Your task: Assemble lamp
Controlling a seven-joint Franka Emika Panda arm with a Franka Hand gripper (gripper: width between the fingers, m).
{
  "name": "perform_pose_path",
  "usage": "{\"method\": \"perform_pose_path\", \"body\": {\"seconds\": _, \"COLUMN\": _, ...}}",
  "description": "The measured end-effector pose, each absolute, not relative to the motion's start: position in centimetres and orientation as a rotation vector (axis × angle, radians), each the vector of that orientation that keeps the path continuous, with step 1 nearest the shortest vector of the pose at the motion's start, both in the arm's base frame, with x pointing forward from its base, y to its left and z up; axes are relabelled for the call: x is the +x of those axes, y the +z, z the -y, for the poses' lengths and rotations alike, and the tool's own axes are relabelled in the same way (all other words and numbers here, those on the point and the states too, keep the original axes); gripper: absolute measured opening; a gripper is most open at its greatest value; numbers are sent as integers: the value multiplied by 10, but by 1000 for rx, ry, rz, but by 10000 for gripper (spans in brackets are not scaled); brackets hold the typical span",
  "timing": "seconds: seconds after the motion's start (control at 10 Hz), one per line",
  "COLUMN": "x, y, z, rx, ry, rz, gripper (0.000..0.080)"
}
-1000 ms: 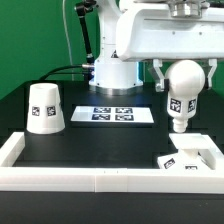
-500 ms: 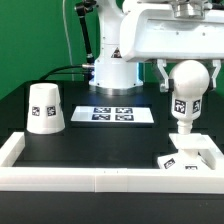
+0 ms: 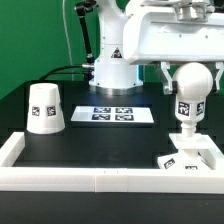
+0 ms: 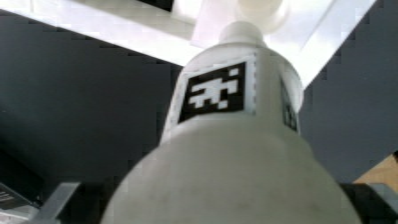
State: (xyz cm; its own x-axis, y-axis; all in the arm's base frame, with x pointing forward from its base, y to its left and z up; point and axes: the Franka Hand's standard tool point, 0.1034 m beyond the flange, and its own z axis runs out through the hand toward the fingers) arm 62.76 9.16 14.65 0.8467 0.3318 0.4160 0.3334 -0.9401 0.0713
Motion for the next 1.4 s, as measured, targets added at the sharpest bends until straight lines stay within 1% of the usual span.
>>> {"method": "perform_pose_path", "body": {"seconds": 0.3, "x": 623, "y": 140, "z": -95, "rx": -3015, "ry": -664, "rz": 556, "gripper": 577}}
{"method": "perform_pose_path", "body": {"seconds": 0.7, "x": 622, "y": 136, "z": -95, "rx": -3016, "ry": -654, "rz": 557, "gripper": 577}}
{"method": "perform_pose_path", "body": {"seconds": 1.0, "x": 619, "y": 124, "z": -95, "rx": -3019, "ry": -636, "rz": 558, "gripper": 577}}
{"method": "perform_pose_path", "body": {"seconds": 1.4, "x": 617, "y": 113, "z": -96, "rx": -3017, "ry": -652, "rz": 560, "gripper": 577}}
